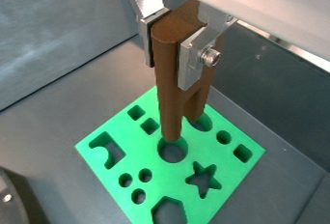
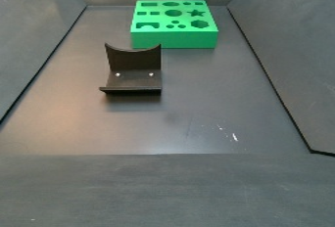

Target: Insert the square-circle object.

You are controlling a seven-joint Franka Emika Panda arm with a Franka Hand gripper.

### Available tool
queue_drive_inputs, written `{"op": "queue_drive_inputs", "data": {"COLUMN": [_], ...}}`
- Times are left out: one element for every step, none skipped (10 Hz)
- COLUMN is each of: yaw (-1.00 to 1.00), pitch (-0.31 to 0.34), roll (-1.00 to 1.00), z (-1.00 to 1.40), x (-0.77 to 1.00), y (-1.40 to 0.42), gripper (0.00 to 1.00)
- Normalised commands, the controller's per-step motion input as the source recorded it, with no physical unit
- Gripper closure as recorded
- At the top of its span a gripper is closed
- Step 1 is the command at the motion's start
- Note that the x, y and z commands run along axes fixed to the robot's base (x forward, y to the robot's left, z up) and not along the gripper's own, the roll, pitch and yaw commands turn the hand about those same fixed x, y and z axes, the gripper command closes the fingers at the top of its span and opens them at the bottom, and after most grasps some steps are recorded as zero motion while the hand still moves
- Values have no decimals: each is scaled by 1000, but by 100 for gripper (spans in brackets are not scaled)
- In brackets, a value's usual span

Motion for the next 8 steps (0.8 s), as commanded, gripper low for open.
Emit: {"op": "queue_drive_inputs", "data": {"yaw": [-500, -486, -551, -746, -817, -860, -897, -934], "pitch": [-220, -214, -164, -23, 0, 0, 0, 0], "roll": [127, 124, 106, 81, 54, 40, 56, 89], "z": [-957, -940, -849, -651, -489, -374, -71, 0], "x": [-154, -151, -126, 0, 0, 0, 0, 0], "y": [-837, -857, -774, -517, -434, -383, -286, -169], "gripper": [100, 100, 100, 100, 100, 100, 100, 100]}}
